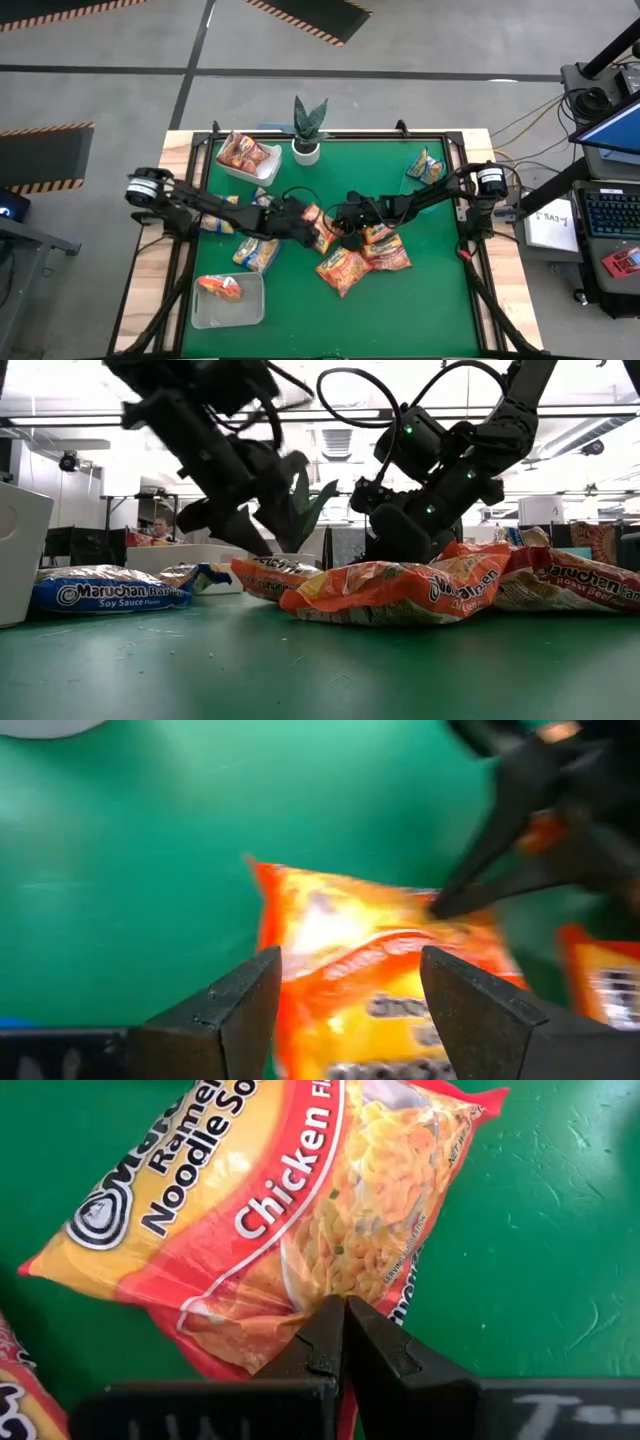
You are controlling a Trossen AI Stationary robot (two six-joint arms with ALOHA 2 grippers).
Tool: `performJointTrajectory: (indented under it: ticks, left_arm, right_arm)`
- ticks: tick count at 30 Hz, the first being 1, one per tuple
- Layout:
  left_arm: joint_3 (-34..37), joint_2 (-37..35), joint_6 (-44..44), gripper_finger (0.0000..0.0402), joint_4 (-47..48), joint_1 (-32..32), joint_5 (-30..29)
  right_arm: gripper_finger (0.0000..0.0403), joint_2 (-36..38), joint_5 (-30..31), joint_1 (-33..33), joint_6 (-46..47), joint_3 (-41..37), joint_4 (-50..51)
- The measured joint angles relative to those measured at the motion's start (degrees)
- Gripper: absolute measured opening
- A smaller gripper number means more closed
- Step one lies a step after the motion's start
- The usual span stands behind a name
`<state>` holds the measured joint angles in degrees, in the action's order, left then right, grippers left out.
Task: Sort Maruchan noodles
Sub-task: Put the orange noodle pack into the gray bin
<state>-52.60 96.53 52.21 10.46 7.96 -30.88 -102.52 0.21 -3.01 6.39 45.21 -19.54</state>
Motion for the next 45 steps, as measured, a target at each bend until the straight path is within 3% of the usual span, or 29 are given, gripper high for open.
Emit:
performJointTrajectory:
  ticks: [5,13,23,28,34,45]
  left_arm:
    - [-4.83,1.59,-0.23,0.0222,11.96,-2.15,1.71]
    - [-4.22,-0.70,-7.54,0.0222,12.66,-5.59,13.98]
    - [-2.20,-5.87,-22.56,0.0222,10.95,-14.35,38.66]
    - [2.31,-6.28,-24.41,0.0222,5.65,-19.87,47.80]
    - [6.81,-6.34,-17.50,0.0222,-1.01,-23.45,49.41]
    - [7.87,-4.41,-13.46,0.0222,-7.33,-22.61,51.11]
  right_arm:
    - [0.0009,-0.04,-0.09,0.00,-0.02,-0.06,0.12]
    - [0.0009,-0.11,-0.10,0.00,-0.02,-0.11,0.23]
    - [0.0009,-0.13,-0.15,0.00,-0.01,-0.15,0.18]
    - [0.0009,-0.04,-0.26,0.00,0.00,-0.17,0.18]
    - [0.0009,0.07,-0.37,0.00,-0.02,-0.17,-0.08]
    - [0.0009,0.09,-0.40,0.00,-0.37,-0.22,-0.52]
